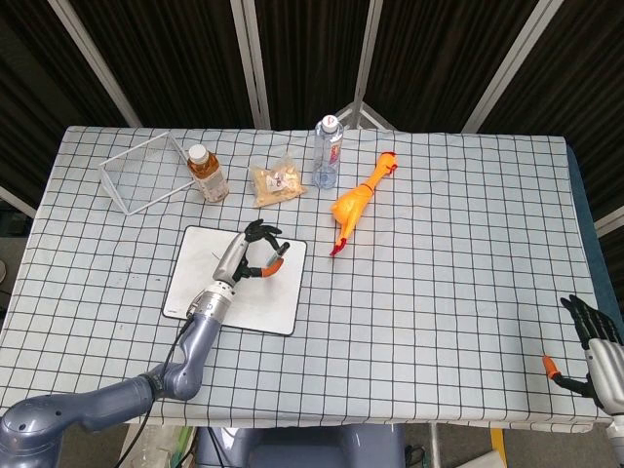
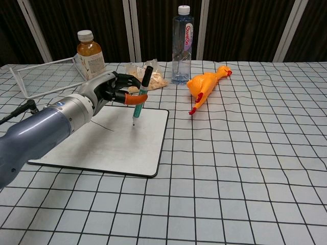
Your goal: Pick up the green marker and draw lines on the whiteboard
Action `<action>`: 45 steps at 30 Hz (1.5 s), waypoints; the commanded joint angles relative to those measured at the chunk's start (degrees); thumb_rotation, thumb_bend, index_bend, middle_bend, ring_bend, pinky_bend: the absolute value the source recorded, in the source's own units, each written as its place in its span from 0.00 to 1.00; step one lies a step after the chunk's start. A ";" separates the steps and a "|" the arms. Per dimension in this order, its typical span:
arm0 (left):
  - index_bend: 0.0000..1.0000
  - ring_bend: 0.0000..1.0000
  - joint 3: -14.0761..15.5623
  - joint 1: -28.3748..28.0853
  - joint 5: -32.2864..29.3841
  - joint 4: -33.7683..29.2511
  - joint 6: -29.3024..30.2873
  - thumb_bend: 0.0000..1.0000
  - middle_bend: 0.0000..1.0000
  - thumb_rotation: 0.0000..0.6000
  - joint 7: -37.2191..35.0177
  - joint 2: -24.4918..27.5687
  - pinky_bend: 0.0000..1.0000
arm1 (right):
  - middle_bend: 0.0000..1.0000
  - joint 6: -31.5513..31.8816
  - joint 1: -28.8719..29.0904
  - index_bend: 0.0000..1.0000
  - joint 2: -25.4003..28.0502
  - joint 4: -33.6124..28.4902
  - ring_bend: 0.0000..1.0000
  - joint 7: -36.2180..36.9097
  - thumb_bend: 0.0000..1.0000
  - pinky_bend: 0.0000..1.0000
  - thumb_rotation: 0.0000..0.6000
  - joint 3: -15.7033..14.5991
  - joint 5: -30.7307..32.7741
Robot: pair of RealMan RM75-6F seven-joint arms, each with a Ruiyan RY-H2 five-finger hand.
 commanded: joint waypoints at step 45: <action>0.79 0.05 5.71 11.35 -3.23 -12.94 3.10 0.53 0.27 1.00 7.22 11.55 0.08 | 0.00 1.23 -0.38 0.00 -0.20 -0.25 0.00 -1.25 0.35 0.00 1.00 0.11 -0.37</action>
